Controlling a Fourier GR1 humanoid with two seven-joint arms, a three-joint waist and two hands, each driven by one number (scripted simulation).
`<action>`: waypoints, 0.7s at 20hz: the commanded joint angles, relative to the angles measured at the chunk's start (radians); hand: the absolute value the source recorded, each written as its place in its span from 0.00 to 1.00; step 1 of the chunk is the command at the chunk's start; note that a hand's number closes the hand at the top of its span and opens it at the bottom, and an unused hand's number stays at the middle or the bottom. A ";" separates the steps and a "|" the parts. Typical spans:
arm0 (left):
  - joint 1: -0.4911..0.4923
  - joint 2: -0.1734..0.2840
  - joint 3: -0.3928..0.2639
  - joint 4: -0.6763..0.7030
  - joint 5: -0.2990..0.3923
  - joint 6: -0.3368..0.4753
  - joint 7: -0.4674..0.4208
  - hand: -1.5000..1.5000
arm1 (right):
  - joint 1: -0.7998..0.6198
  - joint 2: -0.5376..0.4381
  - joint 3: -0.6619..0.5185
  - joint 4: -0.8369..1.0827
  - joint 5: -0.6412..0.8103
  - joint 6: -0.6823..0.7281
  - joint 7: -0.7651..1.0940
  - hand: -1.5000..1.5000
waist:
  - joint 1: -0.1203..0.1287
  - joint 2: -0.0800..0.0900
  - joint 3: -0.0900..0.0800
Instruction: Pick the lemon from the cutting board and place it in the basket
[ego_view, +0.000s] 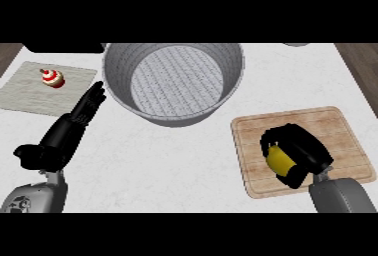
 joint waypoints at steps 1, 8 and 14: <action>-0.012 0.000 -0.010 0.006 0.009 -0.017 0.009 0.50 | -0.022 0.237 0.197 -0.041 0.153 -0.031 0.251 1.00 | 0.042 0.007 0.015; -0.047 -0.010 -0.027 0.031 0.009 -0.028 -0.006 0.50 | -0.040 0.259 0.463 -0.083 -0.027 -0.086 0.615 1.00 | 0.081 0.019 0.024; -0.069 -0.023 -0.040 0.042 -0.005 -0.016 0.014 0.50 | -0.064 0.261 0.668 -0.273 -0.246 -0.406 0.804 1.00 | 0.070 0.012 0.026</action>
